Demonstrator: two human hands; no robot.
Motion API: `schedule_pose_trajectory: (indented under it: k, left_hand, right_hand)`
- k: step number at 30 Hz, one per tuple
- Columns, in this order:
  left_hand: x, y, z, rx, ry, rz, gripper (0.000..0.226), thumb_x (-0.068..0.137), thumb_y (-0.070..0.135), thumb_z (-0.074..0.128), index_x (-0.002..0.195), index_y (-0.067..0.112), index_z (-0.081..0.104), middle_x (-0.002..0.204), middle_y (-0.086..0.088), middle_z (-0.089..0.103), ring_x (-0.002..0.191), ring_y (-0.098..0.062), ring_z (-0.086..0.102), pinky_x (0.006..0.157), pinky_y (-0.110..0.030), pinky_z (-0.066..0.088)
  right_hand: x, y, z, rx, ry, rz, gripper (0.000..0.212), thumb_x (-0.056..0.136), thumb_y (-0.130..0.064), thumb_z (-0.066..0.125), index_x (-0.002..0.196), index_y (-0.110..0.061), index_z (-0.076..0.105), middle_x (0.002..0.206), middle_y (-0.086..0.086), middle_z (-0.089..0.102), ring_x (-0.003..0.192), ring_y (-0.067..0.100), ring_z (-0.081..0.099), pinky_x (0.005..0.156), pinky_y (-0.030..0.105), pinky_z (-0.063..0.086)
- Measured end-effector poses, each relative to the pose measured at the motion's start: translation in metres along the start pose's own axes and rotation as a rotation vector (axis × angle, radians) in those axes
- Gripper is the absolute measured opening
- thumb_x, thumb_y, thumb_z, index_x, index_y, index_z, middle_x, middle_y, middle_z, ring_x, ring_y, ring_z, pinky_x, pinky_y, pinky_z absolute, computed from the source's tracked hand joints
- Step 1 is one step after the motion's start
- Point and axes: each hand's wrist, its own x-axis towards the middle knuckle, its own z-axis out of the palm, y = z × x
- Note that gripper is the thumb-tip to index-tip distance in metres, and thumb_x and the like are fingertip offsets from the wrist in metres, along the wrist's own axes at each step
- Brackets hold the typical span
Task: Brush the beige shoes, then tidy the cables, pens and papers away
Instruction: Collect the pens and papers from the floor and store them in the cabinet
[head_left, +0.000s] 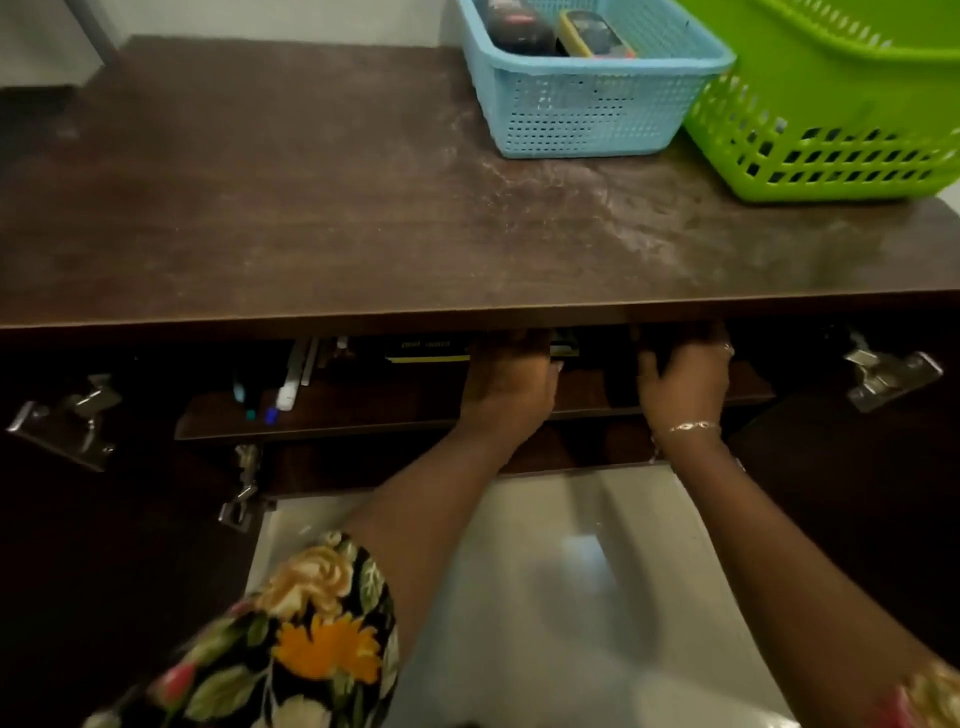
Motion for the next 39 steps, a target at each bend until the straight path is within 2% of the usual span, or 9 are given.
schedule_pose_trajectory:
  k: [3, 7, 11, 15, 18, 24, 28, 31, 39]
  left_hand:
    - [-0.028, 0.007, 0.02, -0.007, 0.25, 0.078, 0.029, 0.082, 0.023, 0.045, 0.097, 0.014, 0.067, 0.1, -0.011, 0.066, 0.094, -0.03, 0.062, 0.092, -0.038, 0.039]
    - [-0.07, 0.026, 0.009, -0.07, 0.294, 0.152, 0.018, 0.082, 0.017, 0.055, 0.097, 0.014, 0.063, 0.114, -0.01, 0.064, 0.115, -0.028, 0.052, 0.103, -0.039, 0.03]
    - [-0.126, 0.043, -0.047, -0.072, 0.162, 0.051, 0.02, 0.08, 0.018, 0.062, 0.099, 0.013, 0.063, 0.115, -0.01, 0.064, 0.117, -0.027, 0.054, 0.108, -0.041, 0.03]
    - [-0.194, 0.047, -0.121, -0.03, 0.03, -0.112, 0.025, 0.078, 0.025, 0.065, 0.102, 0.018, 0.064, 0.115, -0.006, 0.064, 0.117, -0.02, 0.048, 0.107, -0.037, 0.031]
    - [-0.236, 0.037, -0.169, -0.146, 0.079, -0.301, 0.025, 0.084, 0.024, 0.043, 0.108, 0.021, 0.05, 0.117, -0.007, 0.061, 0.118, -0.02, 0.041, 0.105, -0.039, 0.026]
    - [-0.289, -0.04, -0.22, 0.02, 0.196, -0.753, 0.03, 0.082, 0.017, 0.051, 0.107, 0.003, 0.059, 0.118, -0.019, 0.059, 0.12, -0.038, 0.046, 0.101, -0.048, 0.038]
    - [-0.301, -0.086, -0.229, 0.022, -0.013, -1.029, 0.054, 0.077, 0.004, 0.067, 0.126, -0.003, 0.047, 0.127, -0.025, 0.053, 0.122, -0.044, 0.045, 0.101, -0.053, 0.038]
    - [-0.297, -0.093, -0.235, -0.157, -0.168, -1.219, 0.032, 0.092, 0.009, 0.05, 0.122, 0.003, 0.043, 0.112, -0.018, 0.06, 0.101, -0.037, 0.059, 0.083, -0.044, 0.049]
    - [-0.262, -0.025, -0.23, -0.301, -0.237, -1.226, 0.02, 0.097, 0.02, 0.043, 0.105, 0.002, 0.045, 0.097, -0.018, 0.063, 0.089, -0.035, 0.06, 0.063, -0.032, 0.036]
  right_hand:
    - [-0.031, 0.004, -0.003, 0.1, 0.137, -0.056, 0.035, 0.089, -0.026, 0.044, 0.099, 0.005, 0.058, 0.102, 0.031, 0.053, 0.098, 0.04, 0.05, 0.081, 0.035, 0.038]
    - [-0.07, 0.0, -0.023, 0.194, 0.066, -0.191, 0.025, 0.091, -0.021, 0.047, 0.101, -0.002, 0.059, 0.098, 0.021, 0.053, 0.091, 0.023, 0.048, 0.077, 0.021, 0.033]
    - [-0.108, -0.026, -0.064, 0.154, -0.059, -0.23, 0.025, 0.09, -0.022, 0.046, 0.101, -0.005, 0.061, 0.096, 0.018, 0.056, 0.089, 0.02, 0.046, 0.072, 0.034, 0.044]
    - [-0.131, -0.069, -0.122, 0.179, -0.217, -0.202, 0.028, 0.09, -0.025, 0.044, 0.102, -0.007, 0.062, 0.093, 0.017, 0.057, 0.087, 0.024, 0.05, 0.071, 0.036, 0.047]
    - [-0.149, -0.104, -0.158, 0.237, -0.278, -0.189, 0.027, 0.09, -0.025, 0.042, 0.102, -0.01, 0.06, 0.094, 0.014, 0.057, 0.09, 0.018, 0.046, 0.072, 0.035, 0.048]
    - [-0.17, -0.154, -0.177, 0.294, -0.367, -0.225, 0.033, 0.09, -0.028, 0.04, 0.101, -0.008, 0.064, 0.094, 0.011, 0.056, 0.088, 0.021, 0.051, 0.077, 0.027, 0.04]
    - [-0.172, -0.173, -0.173, 0.284, -0.42, -0.251, 0.034, 0.09, -0.028, 0.039, 0.1, -0.008, 0.064, 0.094, 0.011, 0.059, 0.089, 0.02, 0.052, 0.081, 0.02, 0.032]
    - [-0.171, -0.179, -0.167, 0.263, -0.464, -0.264, 0.037, 0.09, -0.031, 0.037, 0.101, -0.009, 0.064, 0.095, 0.011, 0.059, 0.088, 0.026, 0.057, 0.08, 0.021, 0.033]
    - [-0.153, -0.161, -0.177, 0.22, -0.464, -0.213, 0.035, 0.089, -0.03, 0.038, 0.1, -0.008, 0.063, 0.093, 0.012, 0.059, 0.084, 0.029, 0.059, 0.073, 0.033, 0.047]
